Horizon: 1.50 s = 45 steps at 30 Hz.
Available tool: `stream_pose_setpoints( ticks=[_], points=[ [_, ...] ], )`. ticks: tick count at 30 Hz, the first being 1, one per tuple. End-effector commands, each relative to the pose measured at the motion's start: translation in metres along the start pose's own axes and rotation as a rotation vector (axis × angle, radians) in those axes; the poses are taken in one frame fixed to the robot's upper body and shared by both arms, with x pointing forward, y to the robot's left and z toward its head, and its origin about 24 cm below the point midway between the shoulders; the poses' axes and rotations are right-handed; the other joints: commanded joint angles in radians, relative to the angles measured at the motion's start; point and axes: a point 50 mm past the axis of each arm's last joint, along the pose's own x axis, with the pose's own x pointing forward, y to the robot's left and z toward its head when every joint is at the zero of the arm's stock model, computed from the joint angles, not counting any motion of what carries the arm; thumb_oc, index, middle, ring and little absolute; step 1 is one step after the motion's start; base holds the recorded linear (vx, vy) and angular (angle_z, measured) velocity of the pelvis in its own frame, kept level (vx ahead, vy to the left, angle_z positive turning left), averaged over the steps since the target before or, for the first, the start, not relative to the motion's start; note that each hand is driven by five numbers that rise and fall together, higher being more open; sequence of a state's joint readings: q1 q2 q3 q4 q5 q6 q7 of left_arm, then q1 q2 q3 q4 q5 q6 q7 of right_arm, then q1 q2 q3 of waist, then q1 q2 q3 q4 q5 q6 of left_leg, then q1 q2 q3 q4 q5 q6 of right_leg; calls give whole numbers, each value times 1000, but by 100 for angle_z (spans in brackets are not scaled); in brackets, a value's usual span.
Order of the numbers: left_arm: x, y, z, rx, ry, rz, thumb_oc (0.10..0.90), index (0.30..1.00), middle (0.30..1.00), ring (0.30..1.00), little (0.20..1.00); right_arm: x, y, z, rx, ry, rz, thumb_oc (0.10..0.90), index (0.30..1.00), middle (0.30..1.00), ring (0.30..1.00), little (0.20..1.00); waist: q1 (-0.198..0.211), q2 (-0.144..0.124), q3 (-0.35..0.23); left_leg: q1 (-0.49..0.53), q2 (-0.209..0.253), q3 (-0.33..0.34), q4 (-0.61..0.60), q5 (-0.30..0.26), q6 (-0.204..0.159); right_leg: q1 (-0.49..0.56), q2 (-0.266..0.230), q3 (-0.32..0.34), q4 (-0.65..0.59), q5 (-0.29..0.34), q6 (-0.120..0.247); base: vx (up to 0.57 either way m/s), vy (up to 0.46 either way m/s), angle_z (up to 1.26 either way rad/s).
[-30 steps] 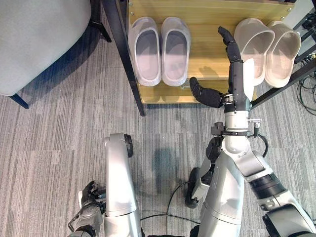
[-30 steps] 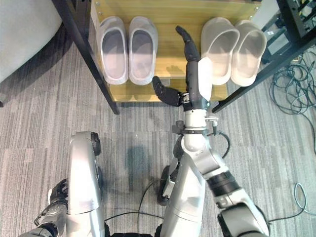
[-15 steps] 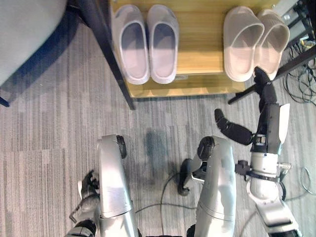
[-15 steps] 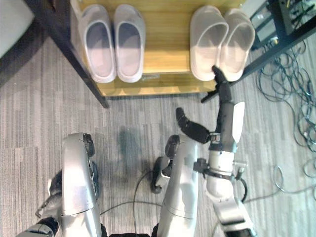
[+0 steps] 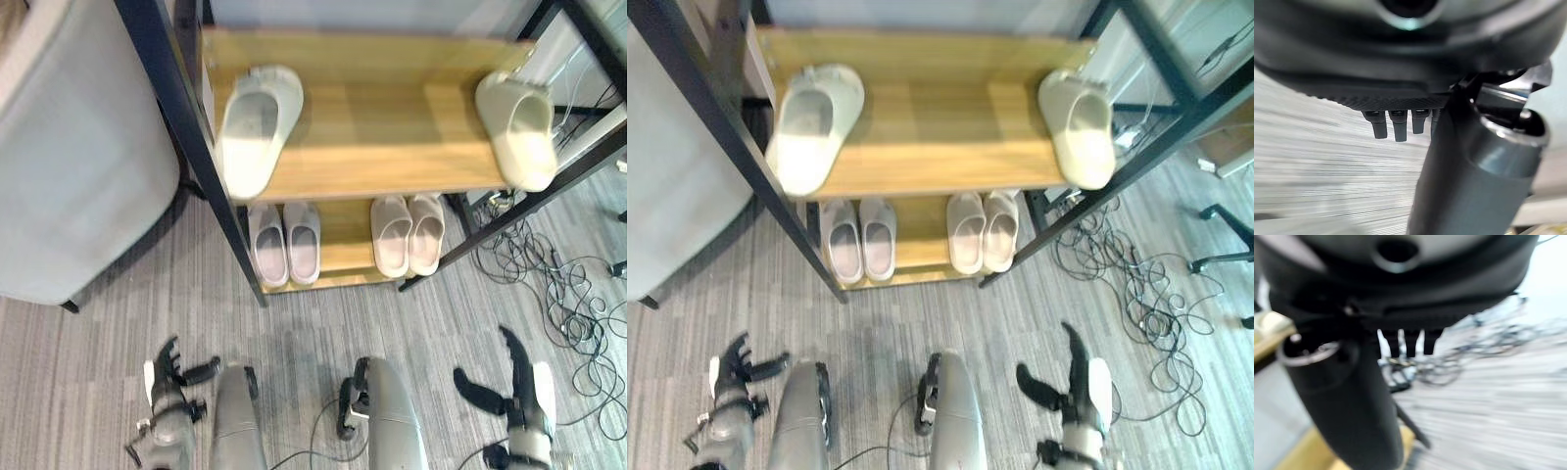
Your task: Arrange the slippers neatly on the shoe rack.
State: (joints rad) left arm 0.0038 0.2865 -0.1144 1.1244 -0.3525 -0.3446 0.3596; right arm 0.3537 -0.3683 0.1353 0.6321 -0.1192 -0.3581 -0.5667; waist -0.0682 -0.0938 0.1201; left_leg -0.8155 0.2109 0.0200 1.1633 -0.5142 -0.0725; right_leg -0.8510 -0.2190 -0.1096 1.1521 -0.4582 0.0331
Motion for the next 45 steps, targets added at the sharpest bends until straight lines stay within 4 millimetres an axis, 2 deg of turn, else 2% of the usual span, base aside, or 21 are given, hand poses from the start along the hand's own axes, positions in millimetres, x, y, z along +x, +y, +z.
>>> stream_pose_setpoints(
  ticks=[1, 2, 4, 8, 9, 11, 13, 17, 18, 19, 20, 21, 23, 26, 27, 28, 31, 33, 35, 41, 45],
  points=[
    [-7, -9, -6, 80, -29, -78, 800, 900, 900, 900, 900, 12, -18, 26, 85, -114, -100, 800, 900, 900, 900, 900, 18, 15, 8, 15, 20, -17, -149, 119, 52, 23, -26, 20, -174, 111, 6, 127, 70, -21],
    [-15, -18, -21, 137, 17, -150, 800, 900, 900, 900, 900, 13, -10, 11, 54, -30, -84, 800, 900, 900, 900, 900, 24, 20, -1, 137, 0, 9, -253, 136, 58, 130, -23, 5, -274, 153, 28, 71, 65, -11],
    [-22, -18, -36, 185, 72, -187, 800, 900, 900, 900, 900, 11, -2, -7, 41, 83, -67, 800, 900, 900, 900, 900, 29, 22, -4, 243, -22, 40, -363, 192, 65, 246, -27, -6, -402, 223, 33, 88, 58, -2],
    [-29, -18, -53, 260, 137, -223, 800, 900, 900, 900, 900, 5, 8, -31, 47, 253, -21, 800, 900, 900, 900, 900, 37, 32, -12, 473, -57, 110, -589, 259, 51, 456, -28, -5, -632, 331, 70, 154, 35, 0],
    [-29, -20, -52, 310, 123, -249, 800, 900, 900, 900, 900, -2, 11, -44, 15, 319, 15, 800, 900, 900, 900, 900, 43, 44, -23, 583, -78, 144, -728, 311, 30, 546, -22, -16, -754, 389, 89, 151, 29, -2],
    [-28, -22, -50, 329, 107, -263, 800, 900, 900, 900, 900, -3, 14, -45, 23, 334, 35, 800, 900, 900, 900, 900, 42, 48, -28, 633, -91, 160, -800, 346, 23, 577, -16, -17, -806, 421, 102, 97, 19, -14],
    [-30, -28, -49, 359, 82, -305, 800, 900, 900, 900, 900, -2, 15, -43, 23, 329, 42, 800, 900, 900, 900, 900, 47, 78, -29, 711, -92, 201, -902, 395, 19, 598, -39, -66, -813, 485, 129, 3, -15, -27],
    [-21, -27, -31, 419, -11, -306, 800, 900, 900, 900, 900, 2, 18, -35, 52, 290, 39, 800, 900, 900, 900, 900, 40, 103, -13, 760, -82, 195, -980, 447, 23, 664, -40, -37, -756, 467, 154, -116, -168, -14],
    [-14, -14, -1, 415, -167, -326, 800, 900, 900, 900, 900, 4, 13, -35, 57, 293, 40, 800, 900, 900, 900, 900, 59, 116, -24, 760, -82, 182, -1002, 471, 26, 733, -31, 1, -751, 447, 161, -227, -451, 25],
    [-24, -22, -20, 462, -144, -358, 800, 900, 900, 900, 900, 13, 19, -31, 33, 300, 60, 800, 900, 900, 900, 900, 80, 95, -43, 729, -75, 163, -1015, 504, 15, 825, -13, 29, -851, 398, 159, -231, -452, 21],
    [-24, -22, -20, 462, -145, -358, 800, 900, 900, 900, 900, 13, 19, -31, 33, 299, 59, 800, 900, 900, 900, 900, 81, 97, -44, 727, -74, 163, -1017, 507, 15, 824, -11, 28, -855, 402, 159, -167, -431, 26],
    [-21, -26, -16, 447, -153, -342, 800, 900, 900, 900, 900, 8, 32, -24, 44, 254, 127, 800, 900, 900, 900, 900, 89, 77, -52, 720, -54, 155, -1040, 540, 2, 837, 23, 65, -877, 339, 144, -103, -330, 37],
    [-13, -27, -4, 373, -144, -265, 800, 900, 900, 900, 900, -3, 42, -26, 3, 229, 203, 800, 900, 900, 900, 900, 127, 71, -64, 676, 4, 122, -1089, 695, -51, 844, 80, 43, -950, 304, 122, -214, -475, 25],
    [-10, -29, 6, 324, -177, -224, 800, 900, 900, 900, 900, -6, 48, -22, -37, 183, 254, 800, 900, 900, 900, 900, 136, 59, -72, 657, 41, 88, -1172, 741, -67, 841, 114, 34, -992, 303, 102, -200, -356, 9],
    [-9, -37, 18, 273, -217, -215, 800, 900, 900, 900, 900, 0, 44, -18, -104, 134, 260, 800, 900, 900, 900, 900, 156, 44, -55, 632, 35, -8, -1160, 773, -82, 833, 126, 27, -1021, 322, 88, -352, -440, 21],
    [-12, -43, 20, 264, -237, -240, 800, 900, 900, 900, 900, 2, 38, -21, -144, 124, 258, 800, 900, 900, 900, 900, 150, 19, -49, 646, -27, -62, -1130, 686, -52, 830, 116, 20, -1071, 365, 79, -357, -438, 17],
    [-15, -46, 16, 267, -230, -257, 800, 900, 900, 900, 900, 3, 35, -21, -151, 125, 250, 800, 900, 900, 900, 900, 141, 17, -59, 659, -57, -47, -1114, 643, -40, 823, 114, 18, -1105, 390, 79, -177, -173, 11],
    [-22, -51, 6, 330, -224, -320, 800, 900, 900, 900, 900, -3, 31, -32, -156, 173, 235, 800, 900, 900, 900, 900, 113, 24, -90, 709, -155, 43, -1109, 528, 12, 822, 131, 17, -1162, 409, 74, -130, -140, 21],
    [-24, -58, 8, 466, -276, -361, 800, 900, 900, 900, 900, -9, 31, -43, -113, 261, 208, 800, 900, 900, 900, 900, 94, 45, -108, 702, -238, 107, -1126, 512, 28, 816, 155, 5, -1173, 423, 69, -40, -58, 28],
    [-24, -63, 16, 497, -319, -384, 800, 900, 900, 900, 900, -13, 33, -49, -60, 334, 196, 800, 900, 900, 900, 900, 94, 59, -118, 730, -277, 28, -1178, 509, 62, 825, 187, 13, -1151, 412, 64, 55, 7, 13],
    [-15, -58, 29, 490, -346, -342, 800, 900, 900, 900, 900, -3, 39, -37, -45, 295, 212, 800, 900, 900, 900, 900, 104, 62, -83, 755, -247, 55, -1179, 509, 75, 754, 186, -6, -947, 373, 96, 13, -12, -39]
  ],
)
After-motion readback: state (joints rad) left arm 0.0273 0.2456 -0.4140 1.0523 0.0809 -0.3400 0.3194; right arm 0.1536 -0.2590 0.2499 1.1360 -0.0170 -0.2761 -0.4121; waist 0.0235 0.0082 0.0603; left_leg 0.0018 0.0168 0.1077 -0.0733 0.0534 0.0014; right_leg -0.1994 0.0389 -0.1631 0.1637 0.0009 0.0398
